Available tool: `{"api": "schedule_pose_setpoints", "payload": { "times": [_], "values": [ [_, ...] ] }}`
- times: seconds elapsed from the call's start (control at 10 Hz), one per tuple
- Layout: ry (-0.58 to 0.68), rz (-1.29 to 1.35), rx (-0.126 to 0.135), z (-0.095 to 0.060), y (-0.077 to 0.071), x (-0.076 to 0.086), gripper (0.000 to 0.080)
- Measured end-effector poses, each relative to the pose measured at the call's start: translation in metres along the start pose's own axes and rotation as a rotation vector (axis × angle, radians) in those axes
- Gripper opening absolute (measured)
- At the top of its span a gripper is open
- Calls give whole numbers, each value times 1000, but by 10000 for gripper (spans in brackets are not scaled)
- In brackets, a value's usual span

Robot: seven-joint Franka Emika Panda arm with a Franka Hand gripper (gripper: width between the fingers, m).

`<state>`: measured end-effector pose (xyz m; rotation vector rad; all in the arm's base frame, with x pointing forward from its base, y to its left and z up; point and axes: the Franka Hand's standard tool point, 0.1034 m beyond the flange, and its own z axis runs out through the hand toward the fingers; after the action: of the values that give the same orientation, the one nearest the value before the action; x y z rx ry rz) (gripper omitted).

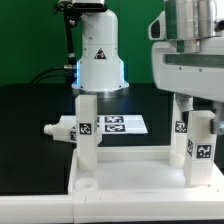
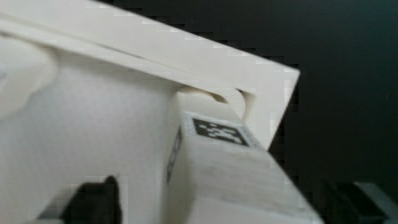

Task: Assemble desk

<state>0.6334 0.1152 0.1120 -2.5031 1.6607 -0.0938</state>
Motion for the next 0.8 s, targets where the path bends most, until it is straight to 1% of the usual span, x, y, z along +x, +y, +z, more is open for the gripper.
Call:
{"api": "schedule_pose_setpoints", "payload": {
  "times": [0.1,0.2,0.3,0.5,0.6,0.7,0.8],
  "values": [
    [0,-223,5,-2,-3,-1,620],
    [0,-414,8,-2,-3,-1,620],
    [-2,-513,7,-1,-2,-3,642],
    [0,-617,5,-1,-2,0,647],
    [6,-720,-1,-1,-1,1,649],
    [30,-916,-23,-2,-3,2,649],
    [39,-1026,-36,-3,-4,0,649]
  ]
}}
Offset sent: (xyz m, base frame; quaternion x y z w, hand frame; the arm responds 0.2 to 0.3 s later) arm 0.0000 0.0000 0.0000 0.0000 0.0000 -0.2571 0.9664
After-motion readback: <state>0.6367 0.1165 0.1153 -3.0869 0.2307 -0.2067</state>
